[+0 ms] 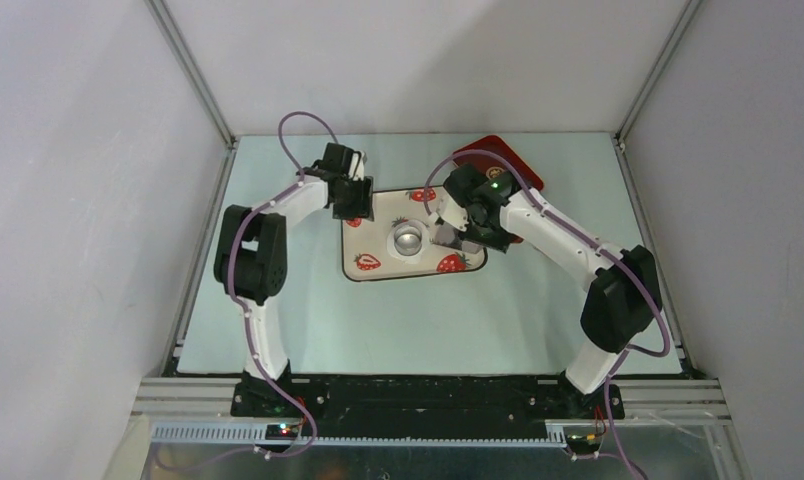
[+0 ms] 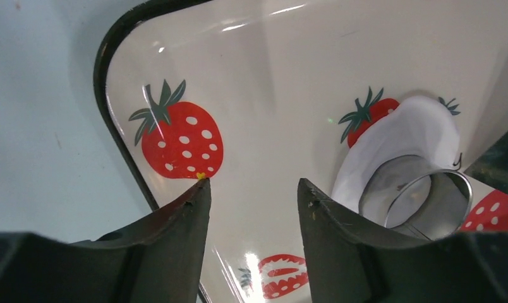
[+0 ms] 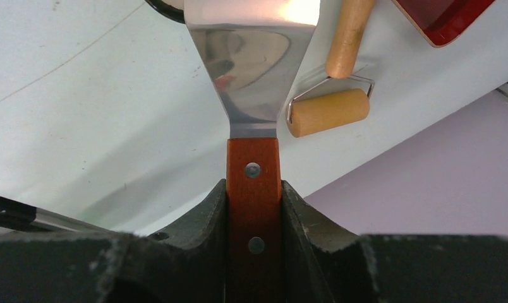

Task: Roll out the dumpling wrappers from the dough
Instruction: Remove the dumpling wrapper from the work surface.

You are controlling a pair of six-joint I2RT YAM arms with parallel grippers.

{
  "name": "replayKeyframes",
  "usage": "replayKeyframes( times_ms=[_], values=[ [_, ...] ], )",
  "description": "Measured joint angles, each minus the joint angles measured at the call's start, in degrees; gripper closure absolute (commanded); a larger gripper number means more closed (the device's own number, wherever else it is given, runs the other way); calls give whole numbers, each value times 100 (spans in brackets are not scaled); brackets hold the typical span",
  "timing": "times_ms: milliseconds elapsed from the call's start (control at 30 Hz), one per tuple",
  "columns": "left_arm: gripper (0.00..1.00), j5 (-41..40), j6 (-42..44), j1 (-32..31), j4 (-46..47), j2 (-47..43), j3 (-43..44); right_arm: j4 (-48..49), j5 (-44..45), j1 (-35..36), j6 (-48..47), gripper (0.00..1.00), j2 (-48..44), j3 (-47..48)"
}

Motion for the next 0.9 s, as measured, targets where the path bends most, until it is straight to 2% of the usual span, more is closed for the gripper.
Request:
replayKeyframes(
  times_ms=[133, 267, 900],
  values=[
    [59, 66, -98, -9, 2, 192, 11, -114, -59, 70, 94, 100, 28, 151],
    [66, 138, -188, -11, -2, 310, 11, -251, -170, 111, 162, 100, 37, 328],
    [65, 181, -339, -11, 20, 411, 11, -382, -197, 356, 221, 100, 313, 542]
  ],
)
